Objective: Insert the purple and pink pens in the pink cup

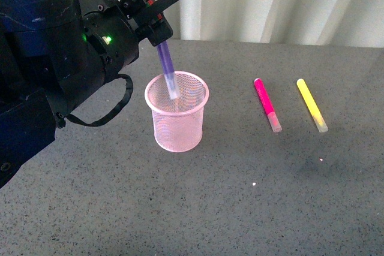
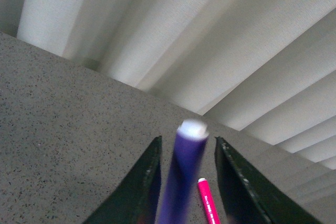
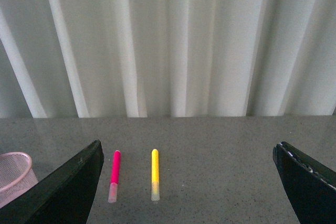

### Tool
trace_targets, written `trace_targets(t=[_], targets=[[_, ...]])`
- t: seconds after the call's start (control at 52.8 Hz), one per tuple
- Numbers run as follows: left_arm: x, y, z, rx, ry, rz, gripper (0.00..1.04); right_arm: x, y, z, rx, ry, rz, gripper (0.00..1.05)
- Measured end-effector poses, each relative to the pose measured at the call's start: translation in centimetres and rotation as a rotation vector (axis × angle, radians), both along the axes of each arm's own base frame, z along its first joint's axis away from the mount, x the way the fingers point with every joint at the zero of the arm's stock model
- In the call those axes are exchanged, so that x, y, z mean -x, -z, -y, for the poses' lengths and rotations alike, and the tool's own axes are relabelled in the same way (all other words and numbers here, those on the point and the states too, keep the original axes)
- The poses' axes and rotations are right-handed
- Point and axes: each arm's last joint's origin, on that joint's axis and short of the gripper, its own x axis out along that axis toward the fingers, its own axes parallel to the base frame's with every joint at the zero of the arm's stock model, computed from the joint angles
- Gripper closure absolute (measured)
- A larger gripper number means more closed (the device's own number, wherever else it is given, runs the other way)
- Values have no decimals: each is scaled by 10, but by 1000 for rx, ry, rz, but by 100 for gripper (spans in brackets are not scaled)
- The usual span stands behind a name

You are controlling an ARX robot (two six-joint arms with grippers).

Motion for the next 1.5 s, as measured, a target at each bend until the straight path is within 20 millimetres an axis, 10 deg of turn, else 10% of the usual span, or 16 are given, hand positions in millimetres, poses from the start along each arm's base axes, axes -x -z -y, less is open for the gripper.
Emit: trace_targets(t=[0.303,0.568,0.833,1.099,1.497], targets=[[5,10,-6,-22,5,-34,6,0,0,0,0,0,0,7],[21,-24,-25,-13,172,-75,7,0,0,0,0,0,0,7],[92,-108,-73,-13,557,-20,7,0,0,0,0,0,0,7],[157,-128,-110,-66,634,34,7,0,0,0,0,0,0,7],[169,-122,-127,-132,488,40,8,0,0,0,0,0,0,7]])
